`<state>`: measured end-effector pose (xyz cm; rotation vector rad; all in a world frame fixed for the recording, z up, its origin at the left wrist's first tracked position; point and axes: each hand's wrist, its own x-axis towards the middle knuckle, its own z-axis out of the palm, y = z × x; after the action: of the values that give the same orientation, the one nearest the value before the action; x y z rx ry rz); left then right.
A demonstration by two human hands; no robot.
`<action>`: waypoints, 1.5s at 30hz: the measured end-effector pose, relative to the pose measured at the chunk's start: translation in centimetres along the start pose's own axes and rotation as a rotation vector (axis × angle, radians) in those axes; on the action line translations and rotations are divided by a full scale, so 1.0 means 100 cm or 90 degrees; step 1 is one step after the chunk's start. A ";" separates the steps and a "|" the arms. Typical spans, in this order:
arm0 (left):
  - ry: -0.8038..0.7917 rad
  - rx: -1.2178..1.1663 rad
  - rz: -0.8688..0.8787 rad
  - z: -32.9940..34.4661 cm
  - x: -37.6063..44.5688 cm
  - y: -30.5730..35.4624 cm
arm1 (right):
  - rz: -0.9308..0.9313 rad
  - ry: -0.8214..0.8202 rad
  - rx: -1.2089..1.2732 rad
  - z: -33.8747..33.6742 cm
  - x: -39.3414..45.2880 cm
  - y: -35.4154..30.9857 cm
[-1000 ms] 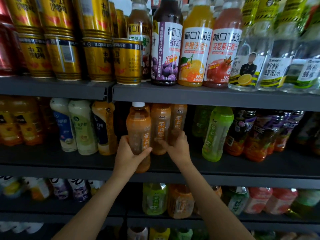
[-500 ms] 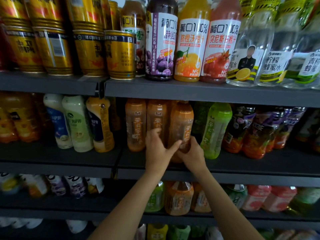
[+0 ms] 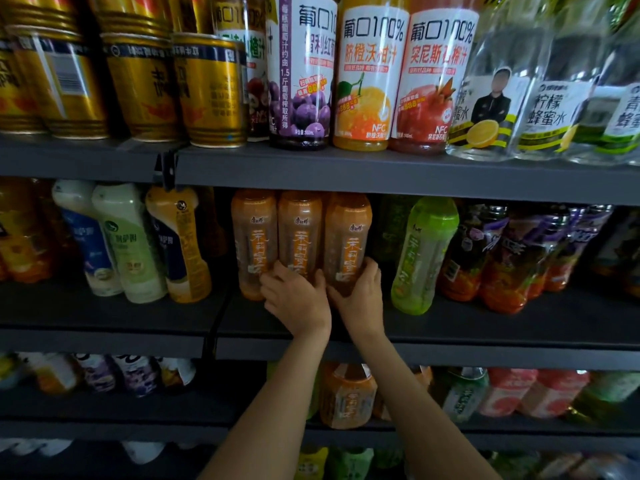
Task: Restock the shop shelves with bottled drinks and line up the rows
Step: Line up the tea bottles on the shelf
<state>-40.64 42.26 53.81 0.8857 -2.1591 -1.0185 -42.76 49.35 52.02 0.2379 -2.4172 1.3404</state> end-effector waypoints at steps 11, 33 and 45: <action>0.059 0.032 0.053 0.008 0.003 -0.011 | -0.021 -0.018 -0.025 -0.007 -0.003 0.002; 0.099 -0.090 0.097 -0.054 0.032 -0.046 | 0.057 0.036 0.087 0.005 -0.009 -0.022; -0.037 -0.124 0.095 -0.049 0.060 -0.052 | 0.068 0.057 0.080 0.011 -0.008 -0.028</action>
<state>-39.06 33.02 53.57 0.6020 -2.0953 -1.1670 -41.41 46.94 53.36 0.0792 -2.3035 1.5184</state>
